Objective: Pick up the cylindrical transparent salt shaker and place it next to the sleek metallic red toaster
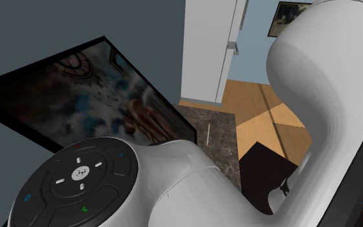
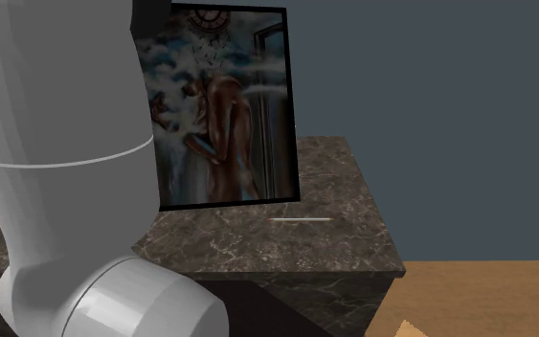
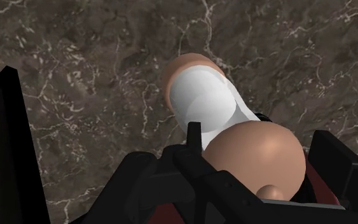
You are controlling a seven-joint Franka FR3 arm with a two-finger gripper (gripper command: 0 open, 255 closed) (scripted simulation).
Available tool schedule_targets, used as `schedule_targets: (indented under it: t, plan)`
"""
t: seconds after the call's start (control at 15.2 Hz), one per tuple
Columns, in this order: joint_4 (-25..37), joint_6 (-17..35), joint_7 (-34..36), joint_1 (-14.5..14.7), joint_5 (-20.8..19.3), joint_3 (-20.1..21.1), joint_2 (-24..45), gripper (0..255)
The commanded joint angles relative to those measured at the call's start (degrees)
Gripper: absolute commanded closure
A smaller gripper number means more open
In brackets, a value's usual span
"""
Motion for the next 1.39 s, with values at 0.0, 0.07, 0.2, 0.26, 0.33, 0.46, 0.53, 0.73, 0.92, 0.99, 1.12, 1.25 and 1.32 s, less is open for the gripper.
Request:
schedule_targets:
  t: [0.0,0.07,0.2,0.26,0.33,0.46,0.53,0.73,0.92,0.99,1.12,1.25,1.32]
  plan:
    - [0.0,0.02,0.0,0.01,-0.02,-0.01,0.01,255]
    - [0.0,0.02,0.0,0.01,-0.02,-0.01,0.01,255]
    - [-0.01,0.03,0.0,0.0,-0.01,-0.01,0.0,0]
    - [-0.01,0.03,0.0,0.0,-0.01,-0.01,0.01,0]
    - [-0.01,0.03,0.0,0.0,-0.01,-0.01,0.01,0]
    - [0.0,0.03,0.0,0.0,-0.01,-0.01,0.01,0]
    - [-0.01,0.02,0.0,0.0,-0.01,-0.01,0.01,0]
    - [1.95,-4.53,-3.81,-3.62,5.68,2.75,-4.98,0]
    - [2.59,-5.81,-4.83,-4.35,7.19,3.15,-6.32,0]
    - [2.59,-5.81,-4.83,-4.35,7.19,3.14,-6.32,0]
    - [2.59,-5.81,-4.83,-4.34,7.19,3.14,-6.32,0]
    - [2.59,-5.81,-4.83,-4.34,7.19,3.14,-6.32,0]
    - [2.59,-5.8,-4.82,-4.34,7.18,3.14,-6.31,0]
